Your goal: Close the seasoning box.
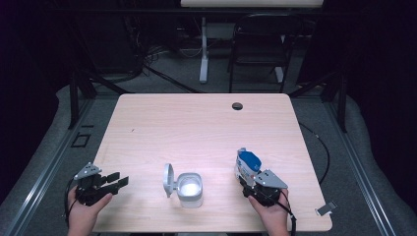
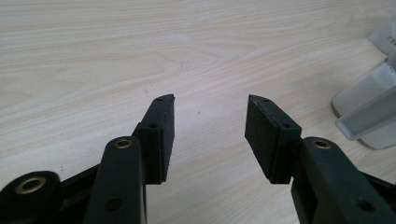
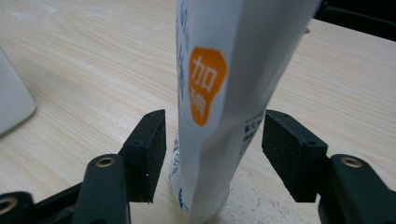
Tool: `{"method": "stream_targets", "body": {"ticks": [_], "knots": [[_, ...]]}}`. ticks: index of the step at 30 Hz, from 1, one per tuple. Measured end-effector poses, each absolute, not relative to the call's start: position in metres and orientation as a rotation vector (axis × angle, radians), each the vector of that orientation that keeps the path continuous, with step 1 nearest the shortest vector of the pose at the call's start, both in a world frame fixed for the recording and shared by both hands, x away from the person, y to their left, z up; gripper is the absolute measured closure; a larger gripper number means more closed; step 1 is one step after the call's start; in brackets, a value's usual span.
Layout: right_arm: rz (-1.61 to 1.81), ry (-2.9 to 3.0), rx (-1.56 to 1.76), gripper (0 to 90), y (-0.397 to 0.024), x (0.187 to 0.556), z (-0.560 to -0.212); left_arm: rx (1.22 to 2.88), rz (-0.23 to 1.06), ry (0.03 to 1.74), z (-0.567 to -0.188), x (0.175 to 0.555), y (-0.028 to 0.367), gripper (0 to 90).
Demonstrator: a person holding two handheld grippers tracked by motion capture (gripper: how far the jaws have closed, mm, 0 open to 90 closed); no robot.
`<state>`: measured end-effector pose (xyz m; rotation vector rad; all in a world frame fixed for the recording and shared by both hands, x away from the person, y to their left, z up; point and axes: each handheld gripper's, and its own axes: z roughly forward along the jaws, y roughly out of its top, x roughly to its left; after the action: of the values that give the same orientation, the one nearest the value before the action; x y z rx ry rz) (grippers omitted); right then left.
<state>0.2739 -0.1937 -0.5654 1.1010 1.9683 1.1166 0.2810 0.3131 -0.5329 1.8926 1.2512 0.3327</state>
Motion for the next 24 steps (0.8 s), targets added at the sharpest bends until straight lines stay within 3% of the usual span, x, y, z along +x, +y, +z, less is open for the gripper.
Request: {"method": "stream_targets", "body": {"ticks": [14, 24], "knots": [[1.107, 1.985, 1.125, 32.9, -0.203, 0.259, -0.549, 1.861, 0.340, 1.186, -0.522, 0.275, 0.302, 54.2], [1.099, 2.024, 1.144, 31.2, -0.208, 0.249, -0.544, 1.886, 0.326, 1.098, -0.508, 0.263, 0.280, 65.1]]}}
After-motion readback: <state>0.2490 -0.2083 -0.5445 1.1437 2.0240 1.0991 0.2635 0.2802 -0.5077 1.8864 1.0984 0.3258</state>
